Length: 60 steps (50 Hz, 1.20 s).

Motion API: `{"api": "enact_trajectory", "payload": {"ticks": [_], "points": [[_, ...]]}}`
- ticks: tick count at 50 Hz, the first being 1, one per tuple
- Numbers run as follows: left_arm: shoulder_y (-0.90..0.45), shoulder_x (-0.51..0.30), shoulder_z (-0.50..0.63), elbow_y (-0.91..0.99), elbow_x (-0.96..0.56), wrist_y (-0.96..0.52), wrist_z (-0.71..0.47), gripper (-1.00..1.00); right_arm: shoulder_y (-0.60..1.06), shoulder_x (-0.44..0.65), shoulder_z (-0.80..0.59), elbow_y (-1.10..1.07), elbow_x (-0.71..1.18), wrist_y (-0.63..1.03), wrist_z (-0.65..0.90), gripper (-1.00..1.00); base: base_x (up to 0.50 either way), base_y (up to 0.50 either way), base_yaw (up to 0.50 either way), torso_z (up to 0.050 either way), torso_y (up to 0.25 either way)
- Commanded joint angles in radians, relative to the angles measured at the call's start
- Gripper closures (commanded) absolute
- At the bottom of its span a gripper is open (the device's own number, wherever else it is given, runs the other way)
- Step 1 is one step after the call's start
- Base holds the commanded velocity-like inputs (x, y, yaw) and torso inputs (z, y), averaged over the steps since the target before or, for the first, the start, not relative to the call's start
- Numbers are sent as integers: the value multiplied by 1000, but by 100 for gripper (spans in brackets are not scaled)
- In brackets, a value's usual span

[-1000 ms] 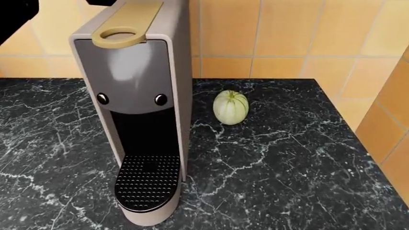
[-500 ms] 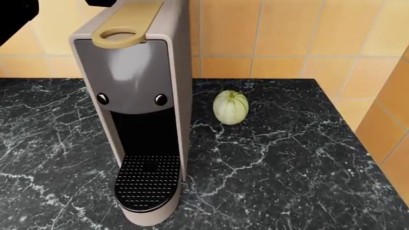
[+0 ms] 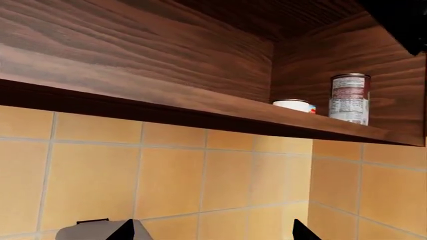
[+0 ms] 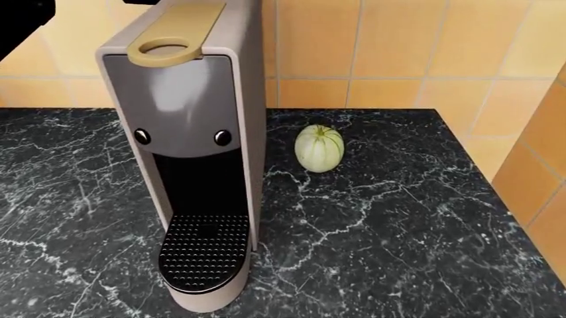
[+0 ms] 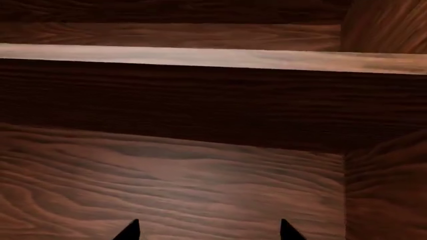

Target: Pick the cans from the counter and place them in their designated side in the cabinet.

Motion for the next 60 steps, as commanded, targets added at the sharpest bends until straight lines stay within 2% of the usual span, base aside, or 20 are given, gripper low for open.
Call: {"api": "enact_trajectory", "payload": {"ticks": [1,7,15,26,33,36,37,38,40,42,44,53,60], "points": [[4,2,5,-9,12,1,13,-100,0,3,6,-23,33,-9,-9,-100,-66,0,0,0,0],[26,4,3,-12,41,6,42,-100,0,5,7,-26,37,-1,-22,-100,-66,0,0,0,0],[19,-7,-3,3,10,11,14,-100,0,21,8,-106,64,60,-41,-100,-65,0,0,0,0],[55,-2,-10,1,44,23,48,-100,0,34,-1,-371,24,316,-140,-100,-38,0,0,0,0],[50,-4,-8,4,30,25,33,-100,-35,62,-16,-678,32,557,-170,-100,-22,0,0,0,0],[42,-5,-8,8,14,26,19,-100,-37,78,-26,-744,26,610,-182,-100,-14,0,0,0,0],[42,-6,-8,8,13,27,18,-100,-37,76,-27,-747,1,610,-201,-100,-16,0,0,0,0],[44,-5,-9,8,16,27,22,-100,-38,56,-27,-751,-106,610,-284,-100,-16,0,0,0,0],[52,-5,-9,6,25,28,33,-100,-38,-39,-29,-754,-406,610,-584,-100,-14,0,0,0,0],[57,-5,-10,3,32,29,42,-100,-39,-75,-31,-756,-706,609,-884,-100,-8,0,0,0,0],[56,-5,-9,2,30,30,41,-100,-44,-87,-34,-760,-973,608,-980,-100,-8,0,0,0,0],[65,0,-4,-13,56,30,69,-100,-58,-96,-48,-779,-1280,605,-1230,-100,-1,0,0,0,0],[74,4,2,-20,80,30,91,-100,-56,-64,-49,-777,-1310,609,-1243,-100,0,0,0,0,0]]}}
